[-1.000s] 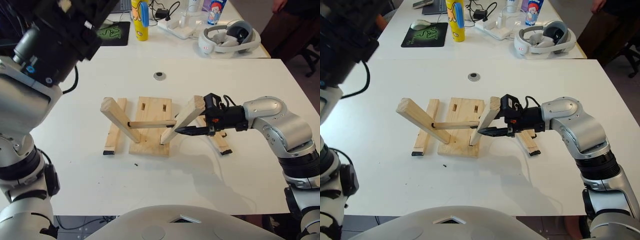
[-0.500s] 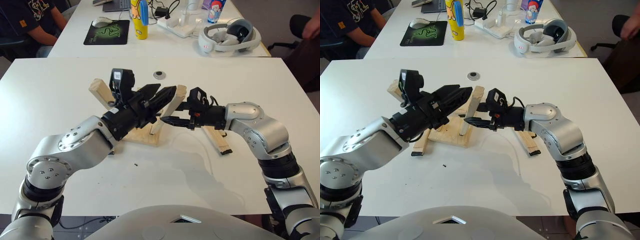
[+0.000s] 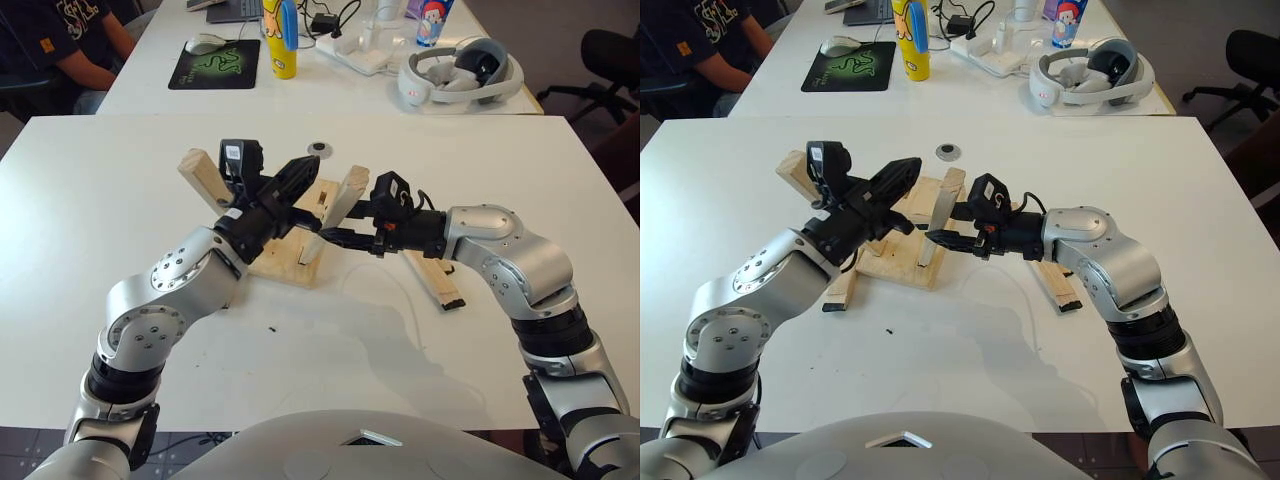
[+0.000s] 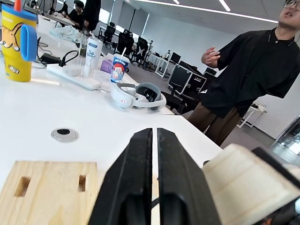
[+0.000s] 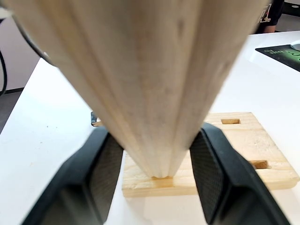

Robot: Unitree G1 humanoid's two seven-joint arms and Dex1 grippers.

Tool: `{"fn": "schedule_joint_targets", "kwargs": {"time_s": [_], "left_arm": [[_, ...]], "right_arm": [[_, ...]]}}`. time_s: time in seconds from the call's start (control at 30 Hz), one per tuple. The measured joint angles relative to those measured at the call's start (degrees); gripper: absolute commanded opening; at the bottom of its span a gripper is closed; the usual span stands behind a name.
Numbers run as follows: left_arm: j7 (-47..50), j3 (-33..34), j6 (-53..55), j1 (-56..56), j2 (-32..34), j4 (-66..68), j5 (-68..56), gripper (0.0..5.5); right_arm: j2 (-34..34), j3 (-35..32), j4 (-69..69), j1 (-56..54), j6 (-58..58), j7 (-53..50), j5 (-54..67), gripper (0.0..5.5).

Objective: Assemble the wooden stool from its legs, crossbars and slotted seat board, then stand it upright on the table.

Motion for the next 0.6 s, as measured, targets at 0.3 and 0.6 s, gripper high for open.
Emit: {"fn": "schedule_joint_targets", "kwargs": {"time_s": [0.3, 0.6], "left_arm": [[-12.58, -7.96, -4.45, 13.83, 1.66, 4.16, 19.25, 0.00], [-15.84, -5.82, -1.21, 12.54, -0.60, 4.35, 24.03, 0.00]], "right_arm": [[-0.21, 0.17, 0.50, 0.04, 0.11, 0.11, -0.42, 2.05], [-0.37, 0.38, 1.19, -0.68, 0.27, 0.36, -0.63, 2.05]]}}
